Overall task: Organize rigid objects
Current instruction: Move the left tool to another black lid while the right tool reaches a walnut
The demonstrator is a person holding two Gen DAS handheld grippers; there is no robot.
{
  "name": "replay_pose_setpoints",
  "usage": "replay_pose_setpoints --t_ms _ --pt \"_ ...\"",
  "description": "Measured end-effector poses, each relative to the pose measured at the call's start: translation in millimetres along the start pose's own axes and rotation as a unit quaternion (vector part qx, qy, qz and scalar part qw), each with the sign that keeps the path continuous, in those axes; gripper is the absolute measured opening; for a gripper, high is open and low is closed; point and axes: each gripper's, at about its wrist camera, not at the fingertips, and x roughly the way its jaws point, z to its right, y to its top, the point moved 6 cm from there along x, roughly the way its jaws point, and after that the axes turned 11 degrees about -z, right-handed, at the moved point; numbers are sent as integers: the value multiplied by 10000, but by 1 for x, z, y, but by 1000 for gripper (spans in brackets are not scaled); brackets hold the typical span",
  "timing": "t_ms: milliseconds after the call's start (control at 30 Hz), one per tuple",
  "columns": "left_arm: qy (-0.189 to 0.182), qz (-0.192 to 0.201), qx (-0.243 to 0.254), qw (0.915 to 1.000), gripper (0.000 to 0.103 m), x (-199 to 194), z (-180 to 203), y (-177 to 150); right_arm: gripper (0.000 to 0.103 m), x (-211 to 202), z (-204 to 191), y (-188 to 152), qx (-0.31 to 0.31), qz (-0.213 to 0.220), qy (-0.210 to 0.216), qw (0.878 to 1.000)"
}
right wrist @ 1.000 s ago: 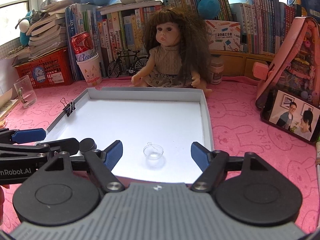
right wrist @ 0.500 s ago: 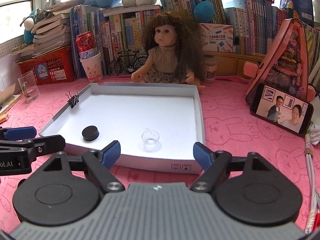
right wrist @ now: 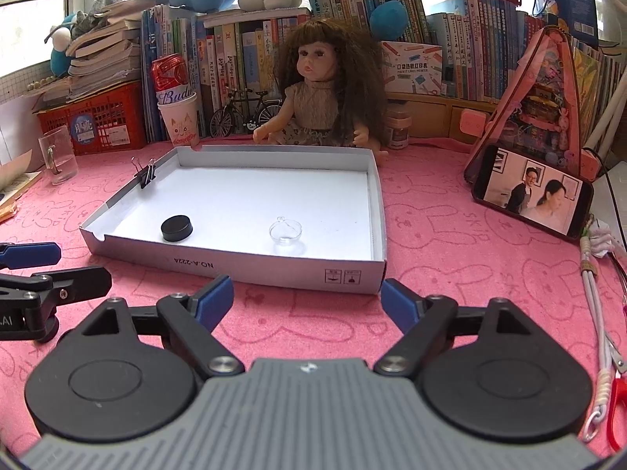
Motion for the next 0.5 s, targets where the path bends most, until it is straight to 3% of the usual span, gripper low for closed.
replay_pose_setpoints --t_ms 100,200,267,500 --pt "99 31 -114 9999 85 -5 -4 -9 89 -6 4 -11 41 158 10 9999" --pt "192 143 -158 9996 83 -12 -10 -19 89 -15 8 -22 4 581 -115 9982" --pt "265 154 -138 9994 79 -16 -14 -26 89 -19 10 -30 -77 737 -183 9971" --pt "469 149 -89 9987 66 -30 -25 -55 89 -31 23 -61 -7 775 -201 9968"
